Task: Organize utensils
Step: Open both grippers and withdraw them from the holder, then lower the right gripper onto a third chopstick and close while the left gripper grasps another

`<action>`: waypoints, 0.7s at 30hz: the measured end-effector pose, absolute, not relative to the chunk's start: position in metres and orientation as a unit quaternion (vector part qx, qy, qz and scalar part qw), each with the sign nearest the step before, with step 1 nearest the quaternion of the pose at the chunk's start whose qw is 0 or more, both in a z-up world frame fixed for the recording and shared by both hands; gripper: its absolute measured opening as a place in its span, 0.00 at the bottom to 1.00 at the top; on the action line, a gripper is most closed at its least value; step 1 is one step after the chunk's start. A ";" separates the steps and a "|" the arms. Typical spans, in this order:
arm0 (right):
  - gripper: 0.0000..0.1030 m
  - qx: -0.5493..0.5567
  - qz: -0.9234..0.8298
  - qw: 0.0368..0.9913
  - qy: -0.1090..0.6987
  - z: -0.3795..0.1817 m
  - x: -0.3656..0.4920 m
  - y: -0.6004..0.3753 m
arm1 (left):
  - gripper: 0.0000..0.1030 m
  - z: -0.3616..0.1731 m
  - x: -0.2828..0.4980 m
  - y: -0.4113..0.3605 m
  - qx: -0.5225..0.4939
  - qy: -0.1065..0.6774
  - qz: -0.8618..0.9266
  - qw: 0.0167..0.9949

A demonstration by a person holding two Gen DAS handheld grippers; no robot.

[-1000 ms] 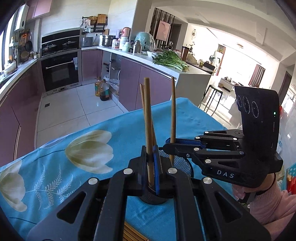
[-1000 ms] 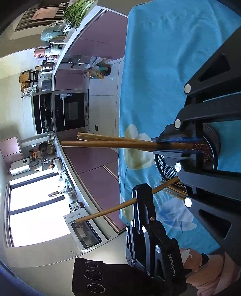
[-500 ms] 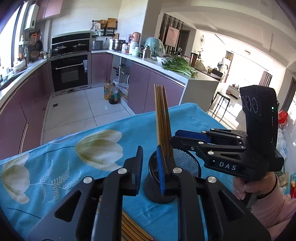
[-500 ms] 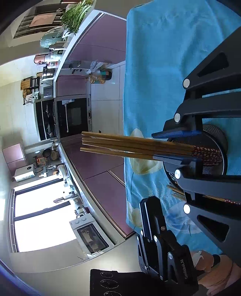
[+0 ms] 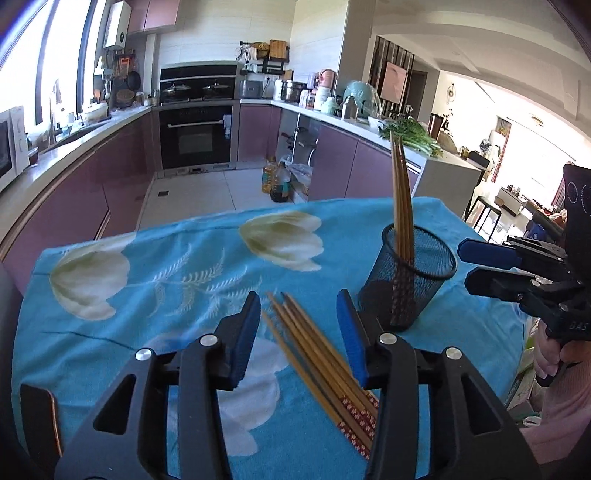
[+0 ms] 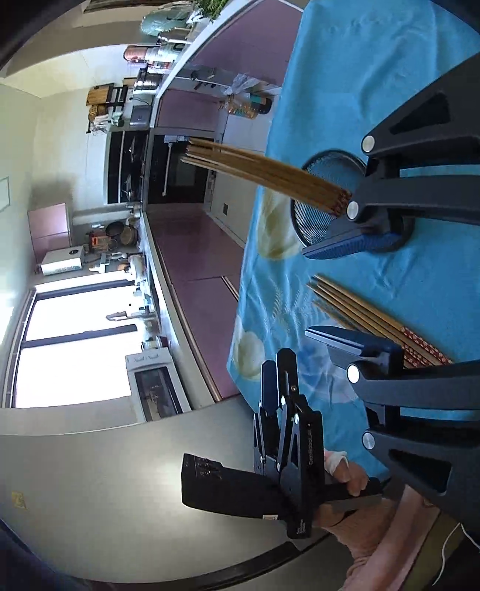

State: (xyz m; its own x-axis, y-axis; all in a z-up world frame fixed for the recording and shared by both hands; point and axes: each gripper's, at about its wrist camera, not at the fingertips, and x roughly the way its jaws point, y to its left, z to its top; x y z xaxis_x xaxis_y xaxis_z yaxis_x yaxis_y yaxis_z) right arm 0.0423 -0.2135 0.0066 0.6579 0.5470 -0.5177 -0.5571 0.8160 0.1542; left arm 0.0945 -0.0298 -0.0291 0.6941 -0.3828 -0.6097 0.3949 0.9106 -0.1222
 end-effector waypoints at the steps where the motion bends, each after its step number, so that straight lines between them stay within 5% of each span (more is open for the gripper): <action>1: 0.34 -0.009 0.307 0.904 0.296 -0.003 0.044 -0.207 | 0.41 -0.038 0.093 -0.028 0.009 0.339 -0.209 0.917; 11: 0.34 0.007 0.290 0.870 0.399 -0.074 0.060 -0.178 | 0.42 -0.090 0.091 -0.034 0.005 0.408 -0.205 0.890; 21: 0.34 0.001 0.275 0.870 0.409 -0.080 0.057 -0.177 | 0.43 -0.110 0.095 -0.041 0.012 0.433 -0.202 0.878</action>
